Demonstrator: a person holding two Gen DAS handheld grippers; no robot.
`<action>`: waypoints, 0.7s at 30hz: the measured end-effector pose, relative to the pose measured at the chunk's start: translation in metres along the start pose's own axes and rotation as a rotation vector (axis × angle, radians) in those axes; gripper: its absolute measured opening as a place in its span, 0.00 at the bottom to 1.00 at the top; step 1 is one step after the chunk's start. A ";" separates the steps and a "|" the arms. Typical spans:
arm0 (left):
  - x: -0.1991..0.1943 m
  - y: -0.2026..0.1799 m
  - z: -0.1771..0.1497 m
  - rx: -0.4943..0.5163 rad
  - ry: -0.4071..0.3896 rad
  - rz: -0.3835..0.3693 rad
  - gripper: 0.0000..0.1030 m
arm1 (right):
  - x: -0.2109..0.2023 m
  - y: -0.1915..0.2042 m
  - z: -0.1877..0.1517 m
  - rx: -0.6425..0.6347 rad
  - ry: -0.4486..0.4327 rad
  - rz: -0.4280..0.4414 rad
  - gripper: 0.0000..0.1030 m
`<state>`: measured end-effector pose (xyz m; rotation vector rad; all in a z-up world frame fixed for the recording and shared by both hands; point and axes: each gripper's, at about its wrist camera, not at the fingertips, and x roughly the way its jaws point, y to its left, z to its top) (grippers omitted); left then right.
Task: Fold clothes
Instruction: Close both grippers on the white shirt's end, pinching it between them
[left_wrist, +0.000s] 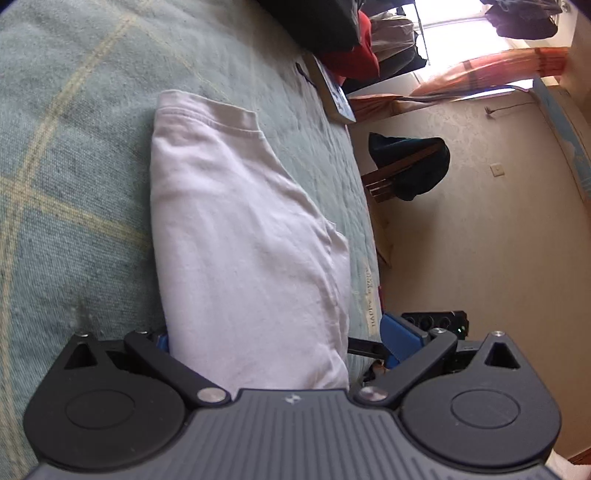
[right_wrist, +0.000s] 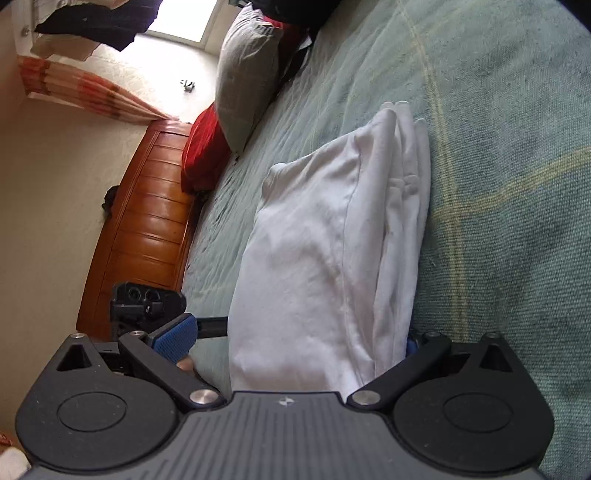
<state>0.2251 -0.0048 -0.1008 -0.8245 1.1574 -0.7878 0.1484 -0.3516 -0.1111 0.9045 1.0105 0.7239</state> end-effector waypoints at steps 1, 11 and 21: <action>0.003 0.000 0.003 -0.004 -0.010 -0.003 0.98 | -0.001 -0.003 0.003 0.008 -0.010 0.006 1.00; 0.000 0.006 -0.001 0.015 0.006 -0.051 0.99 | -0.004 -0.015 0.010 0.011 -0.039 0.074 1.00; -0.004 -0.011 0.000 -0.038 -0.025 -0.051 0.98 | 0.000 0.006 0.015 -0.013 -0.045 0.045 1.00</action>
